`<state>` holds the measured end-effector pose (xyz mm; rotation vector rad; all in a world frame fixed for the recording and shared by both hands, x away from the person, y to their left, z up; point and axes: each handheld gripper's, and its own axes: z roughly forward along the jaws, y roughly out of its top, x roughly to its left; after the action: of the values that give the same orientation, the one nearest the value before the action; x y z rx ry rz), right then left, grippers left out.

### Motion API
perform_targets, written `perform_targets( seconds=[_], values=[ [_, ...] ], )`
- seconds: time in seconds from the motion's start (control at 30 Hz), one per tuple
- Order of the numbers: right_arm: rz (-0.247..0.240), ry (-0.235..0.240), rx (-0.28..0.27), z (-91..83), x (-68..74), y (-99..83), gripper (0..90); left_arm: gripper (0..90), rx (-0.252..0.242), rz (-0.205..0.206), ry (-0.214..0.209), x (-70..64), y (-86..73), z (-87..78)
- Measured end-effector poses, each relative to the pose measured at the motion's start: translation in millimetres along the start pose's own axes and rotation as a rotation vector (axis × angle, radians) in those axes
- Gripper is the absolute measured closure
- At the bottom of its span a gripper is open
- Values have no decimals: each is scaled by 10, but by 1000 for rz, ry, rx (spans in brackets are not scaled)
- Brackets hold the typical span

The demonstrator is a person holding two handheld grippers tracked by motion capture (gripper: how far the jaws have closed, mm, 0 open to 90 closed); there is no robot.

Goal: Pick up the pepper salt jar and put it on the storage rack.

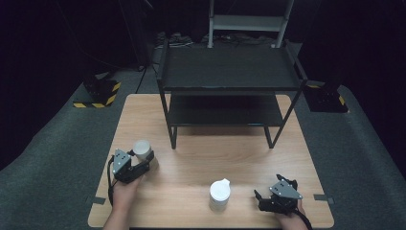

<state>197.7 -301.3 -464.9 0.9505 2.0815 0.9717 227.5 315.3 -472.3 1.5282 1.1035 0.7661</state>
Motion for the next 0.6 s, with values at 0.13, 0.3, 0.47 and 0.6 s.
perform_targets(
  seconds=[0.13, 0.3, 0.47, 0.6],
  values=[
    [2, 3, 3, 1, -7, 4, 0, 342, -6, 5, -10, -12, 43, -30],
    [7, 2, 2, 2, -11, 3, 0, 342, -20, 19, -28, -43, 121, -76],
    [6, 2, 3, 2, -9, 5, 0, 342, -36, 37, -35, -102, 218, -125],
    [7, 3, 3, 2, -13, 4, 0, 342, -49, 35, -53, -130, 296, -148]
  ],
)
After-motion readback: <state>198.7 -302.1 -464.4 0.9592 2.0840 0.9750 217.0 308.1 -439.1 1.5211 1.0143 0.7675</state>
